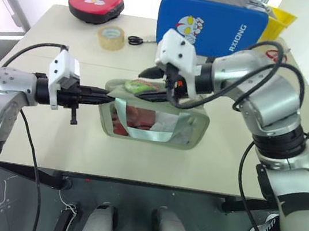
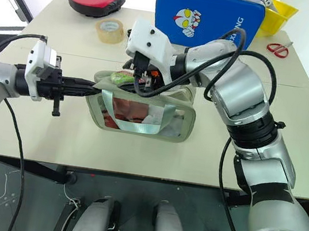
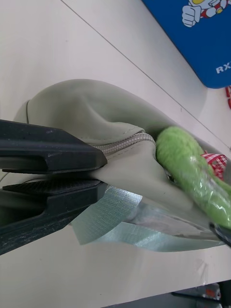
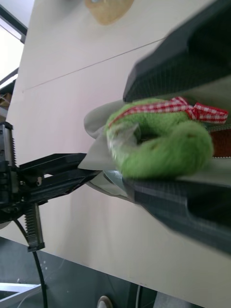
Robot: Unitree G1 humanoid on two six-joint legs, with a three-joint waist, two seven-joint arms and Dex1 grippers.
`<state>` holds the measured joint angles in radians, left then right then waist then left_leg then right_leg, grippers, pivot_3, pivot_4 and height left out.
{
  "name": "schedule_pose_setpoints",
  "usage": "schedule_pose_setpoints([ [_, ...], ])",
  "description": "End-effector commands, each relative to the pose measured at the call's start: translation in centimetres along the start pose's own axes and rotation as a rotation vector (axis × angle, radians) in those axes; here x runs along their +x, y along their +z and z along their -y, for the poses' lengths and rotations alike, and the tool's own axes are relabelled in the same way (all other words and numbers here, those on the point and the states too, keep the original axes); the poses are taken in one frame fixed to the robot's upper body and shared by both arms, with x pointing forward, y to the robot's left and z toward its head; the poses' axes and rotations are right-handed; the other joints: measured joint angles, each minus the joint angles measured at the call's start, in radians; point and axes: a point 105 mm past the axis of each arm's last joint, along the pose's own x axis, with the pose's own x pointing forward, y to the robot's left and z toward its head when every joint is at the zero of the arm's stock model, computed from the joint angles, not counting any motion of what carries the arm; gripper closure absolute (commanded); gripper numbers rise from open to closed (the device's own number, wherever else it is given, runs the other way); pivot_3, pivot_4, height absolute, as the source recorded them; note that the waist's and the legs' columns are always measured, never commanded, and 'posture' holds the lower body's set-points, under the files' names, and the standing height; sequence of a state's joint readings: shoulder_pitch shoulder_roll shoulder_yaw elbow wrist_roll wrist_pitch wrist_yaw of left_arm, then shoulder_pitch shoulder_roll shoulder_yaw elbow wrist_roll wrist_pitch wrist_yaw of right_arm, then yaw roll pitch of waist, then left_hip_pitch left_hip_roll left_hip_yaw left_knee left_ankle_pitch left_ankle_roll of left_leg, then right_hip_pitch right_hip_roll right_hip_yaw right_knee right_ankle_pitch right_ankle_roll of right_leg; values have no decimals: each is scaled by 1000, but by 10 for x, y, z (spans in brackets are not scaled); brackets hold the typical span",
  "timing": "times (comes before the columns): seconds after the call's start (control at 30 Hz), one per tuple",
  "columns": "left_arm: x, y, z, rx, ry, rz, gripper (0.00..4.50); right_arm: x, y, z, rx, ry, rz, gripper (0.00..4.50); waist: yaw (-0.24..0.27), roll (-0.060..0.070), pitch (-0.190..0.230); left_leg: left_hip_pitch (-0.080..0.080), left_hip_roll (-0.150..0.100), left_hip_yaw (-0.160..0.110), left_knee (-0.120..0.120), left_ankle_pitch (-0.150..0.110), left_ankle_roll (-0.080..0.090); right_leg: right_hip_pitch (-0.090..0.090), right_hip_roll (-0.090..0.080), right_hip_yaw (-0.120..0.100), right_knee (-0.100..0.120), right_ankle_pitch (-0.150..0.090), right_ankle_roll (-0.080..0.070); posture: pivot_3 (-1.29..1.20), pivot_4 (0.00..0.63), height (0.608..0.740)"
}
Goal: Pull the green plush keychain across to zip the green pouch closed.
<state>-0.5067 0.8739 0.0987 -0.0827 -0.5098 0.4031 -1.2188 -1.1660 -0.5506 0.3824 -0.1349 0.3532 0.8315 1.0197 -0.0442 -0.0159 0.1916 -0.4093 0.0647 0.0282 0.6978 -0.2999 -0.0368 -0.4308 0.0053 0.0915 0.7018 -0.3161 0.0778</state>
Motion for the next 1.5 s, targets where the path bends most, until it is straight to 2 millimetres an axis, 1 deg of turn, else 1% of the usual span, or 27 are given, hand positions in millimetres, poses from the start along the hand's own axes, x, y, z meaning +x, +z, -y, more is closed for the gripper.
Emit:
schedule_pose_setpoints([
  [0.03,-3,-1,2,13,0,-22,4500,-12,11,4,-40,-22,26,3982,0,0,0,0,0,0,0,0,0,0,0,0,0,0,0,0,150,737],
  [0.07,-3,-1,2,14,1,-22,4500,-15,10,4,-39,-24,22,4444,0,0,0,0,0,0,0,0,0,0,1,-1,0,0,0,0,150,737],
  [0.17,-3,-1,1,17,2,-23,4500,-23,5,10,-10,-52,13,4444,0,0,0,0,0,0,0,0,0,0,1,-1,0,0,0,0,150,737],
  [0.23,-3,-1,1,18,3,-24,4500,-34,3,18,23,-94,15,4444,0,0,0,0,0,0,0,0,0,0,1,-1,0,0,0,0,150,737],
  [0.33,-4,-2,0,15,11,-25,4500,-65,-6,38,81,-227,2,4444,3,0,0,0,0,0,0,0,0,0,0,-1,0,0,0,0,150,737],
  [0.4,-6,-3,1,13,13,-27,4500,-86,-15,47,105,-306,-28,4444,4,0,0,0,0,0,0,0,0,1,0,-1,0,0,0,0,150,737],
  [0.5,-9,-6,2,5,19,-37,4500,-125,-40,53,148,-426,-110,4444,3,0,0,0,0,2,0,0,0,1,0,-1,-1,0,0,0,150,737],
  [0.53,-9,-8,2,3,18,-41,4500,-138,-50,53,163,-466,-147,4444,3,0,0,0,0,2,-1,0,0,1,0,-1,-1,0,0,0,150,737],
  [0.67,-11,-9,3,-2,22,-45,4500,-179,-85,49,235,-599,-274,4444,-2,0,0,1,0,3,-2,0,1,1,1,1,-2,0,0,0,150,737],
  [0.73,-12,-9,3,-3,25,-46,4500,-202,-108,43,264,-671,-384,4444,-1,0,0,2,0,3,-2,-1,1,1,1,1,-1,0,0,0,150,737],
  [0.8,-13,-10,3,-5,28,-47,4500,-219,-132,32,268,-694,-514,4444,0,0,0,2,0,3,-2,-1,1,1,1,2,-1,0,0,0,150,737],
  [0.83,-13,-10,3,-5,29,-47,4500,-221,-140,25,269,-684,-552,4444,1,0,0,2,0,3,-2,-1,1,1,1,2,-1,0,0,0,150,737],
  [0.9,-13,-10,3,-9,31,-46,4500,-217,-149,14,271,-645,-583,4444,2,1,0,2,0,4,-1,-1,1,1,1,2,-2,0,0,0,150,737],
  [0.97,-13,-10,4,-14,36,-42,4500,-193,-152,-2,276,-549,-546,4444,2,1,0,2,0,4,-1,-1,1,1,1,3,-2,0,0,0,150,737],
  [1.03,-12,-10,4,-15,40,-39,4500,-172,-152,-10,280,-506,-505,4444,1,1,0,3,0,3,-1,-1,1,3,1,3,-1,0,0,0,150,737],
  [1.1,-11,-10,4,-17,44,-35,4500,-161,-154,-9,281,-509,-485,4444,-3,1,0,3,0,3,-1,-1,1,3,2,3,-1,0,0,0,150,737],
  [1.17,-11,-9,4,-17,47,-34,4500,-154,-155,-6,282,-516,-475,4444,-2,1,0,4,0,3,-1,-1,1,3,2,3,-1,0,0,0,150,737],
  [1.23,-11,-8,4,-14,51,-35,4500,-149,-149,-2,292,-514,-436,4444,-1,1,0,4,0,3,-1,-1,1,3,2,3,-1,0,0,0,150,737],
  [1.27,-12,-7,4,-12,52,-35,4500,-148,-141,0,303,-511,-394,4444,-1,1,0,3,0,3,-1,-1,1,3,2,3,-1,0,0,0,150,737],
  [1.37,-14,-4,4,-5,55,-34,4500,-153,-111,7,339,-496,-245,3447,-1,1,0,3,0,3,-1,-1,1,3,2,3,-1,0,0,0,150,737],
  [1.43,-14,-2,4,-2,53,-33,4500,-160,-98,9,330,-485,-193,2487,1,1,0,3,0,3,-1,-1,1,3,2,3,-1,0,0,0,150,737],
  [1.5,-14,-1,5,3,47,-32,4500,-167,-92,10,322,-487,-166,1396,1,1,0,3,0,3,-1,-1,1,3,2,3,-1,0,0,0,150,737],
])
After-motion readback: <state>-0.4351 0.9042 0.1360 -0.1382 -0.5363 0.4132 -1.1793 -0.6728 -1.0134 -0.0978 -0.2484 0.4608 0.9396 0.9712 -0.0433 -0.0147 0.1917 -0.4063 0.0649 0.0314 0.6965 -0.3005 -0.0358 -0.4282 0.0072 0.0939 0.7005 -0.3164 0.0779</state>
